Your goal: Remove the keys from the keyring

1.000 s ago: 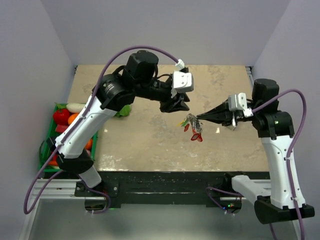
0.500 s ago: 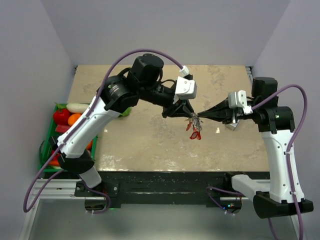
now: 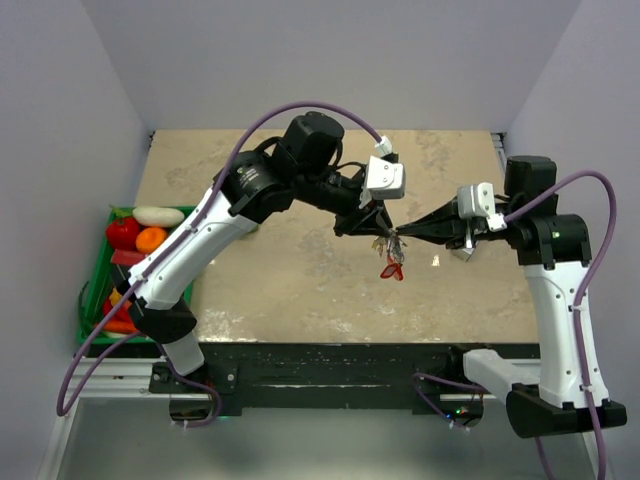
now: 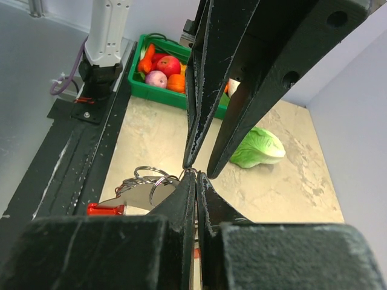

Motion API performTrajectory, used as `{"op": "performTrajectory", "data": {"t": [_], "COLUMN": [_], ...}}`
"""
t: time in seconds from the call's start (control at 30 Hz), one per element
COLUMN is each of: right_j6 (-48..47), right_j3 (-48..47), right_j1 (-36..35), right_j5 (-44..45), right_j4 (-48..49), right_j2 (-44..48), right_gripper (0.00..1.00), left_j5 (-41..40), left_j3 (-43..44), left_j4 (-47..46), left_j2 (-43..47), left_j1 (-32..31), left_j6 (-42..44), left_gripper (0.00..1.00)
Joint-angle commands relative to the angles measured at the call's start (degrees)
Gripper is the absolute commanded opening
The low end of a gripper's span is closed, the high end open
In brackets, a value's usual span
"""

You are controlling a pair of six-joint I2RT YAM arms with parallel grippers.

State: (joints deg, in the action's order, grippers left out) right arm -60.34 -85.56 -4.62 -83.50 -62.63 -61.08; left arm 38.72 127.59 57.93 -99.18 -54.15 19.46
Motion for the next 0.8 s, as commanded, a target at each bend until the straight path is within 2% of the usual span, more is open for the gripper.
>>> {"op": "performTrajectory", "data": {"t": [0.0, 0.3, 0.77], "right_j6": [-1.71, -3.12, -4.70], "right_j3": [-1.98, -3.03, -3.91], "right_j1": [0.23, 0.32, 0.49], "right_j5": [-7.90, -7.90, -7.90], "right_j4": [0.40, -0.74, -2.49], "right_j2": [0.79, -0.53, -0.97], "right_gripper": [0.00, 0.00, 0.00], "left_j5": [1.53, 8.03, 8.30], "left_j3": [0.38, 0.91, 0.82], "left_j4": [-1.24, 0.95, 0.96], "left_j2": [0.30, -0.14, -1.11], "left_j1": [-0.17, -0.17, -0.87], "left_j6": [-0.48, 1.10, 1.19], "left_gripper": [0.22, 0.22, 0.22]}}
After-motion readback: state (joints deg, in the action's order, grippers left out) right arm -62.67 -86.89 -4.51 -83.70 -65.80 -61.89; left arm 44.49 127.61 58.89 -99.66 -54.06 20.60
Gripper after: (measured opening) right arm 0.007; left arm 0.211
